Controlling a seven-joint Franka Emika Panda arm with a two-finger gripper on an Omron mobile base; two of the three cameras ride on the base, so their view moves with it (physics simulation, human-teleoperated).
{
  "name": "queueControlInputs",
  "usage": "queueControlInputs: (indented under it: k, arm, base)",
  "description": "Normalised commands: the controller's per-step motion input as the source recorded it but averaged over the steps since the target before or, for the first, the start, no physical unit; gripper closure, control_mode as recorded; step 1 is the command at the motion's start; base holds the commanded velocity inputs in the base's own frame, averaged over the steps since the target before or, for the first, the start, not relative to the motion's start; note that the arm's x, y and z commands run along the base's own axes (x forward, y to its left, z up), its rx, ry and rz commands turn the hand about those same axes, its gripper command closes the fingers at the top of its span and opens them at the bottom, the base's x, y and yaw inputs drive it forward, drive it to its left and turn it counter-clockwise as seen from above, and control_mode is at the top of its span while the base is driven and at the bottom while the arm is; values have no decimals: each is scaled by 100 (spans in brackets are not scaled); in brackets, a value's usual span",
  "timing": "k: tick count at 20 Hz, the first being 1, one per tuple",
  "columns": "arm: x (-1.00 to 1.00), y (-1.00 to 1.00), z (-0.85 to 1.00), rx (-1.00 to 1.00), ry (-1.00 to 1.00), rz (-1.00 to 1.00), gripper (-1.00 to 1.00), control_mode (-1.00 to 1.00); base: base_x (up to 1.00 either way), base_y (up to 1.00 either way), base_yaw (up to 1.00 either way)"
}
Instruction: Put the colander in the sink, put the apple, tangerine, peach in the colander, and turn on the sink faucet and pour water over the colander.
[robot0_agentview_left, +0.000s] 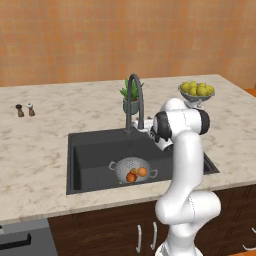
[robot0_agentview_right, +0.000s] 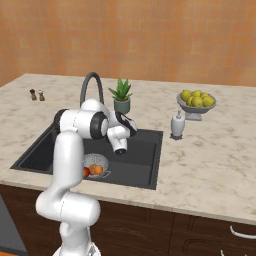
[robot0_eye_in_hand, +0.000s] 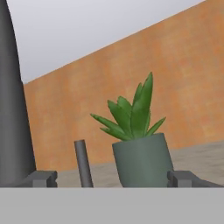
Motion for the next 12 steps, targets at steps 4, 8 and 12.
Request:
queueControlInputs:
  k: [4, 8, 12]
  arm:
    - [15, 10, -1, 0, 1, 0, -100, -100]
    - [20, 7, 0, 0, 0, 0, -100, -100]
    - [19, 0, 0, 0, 0, 0, -100, -100]
  base:
    - [0, 0, 0]
    - [0, 0, 0]
    - [0, 0, 0]
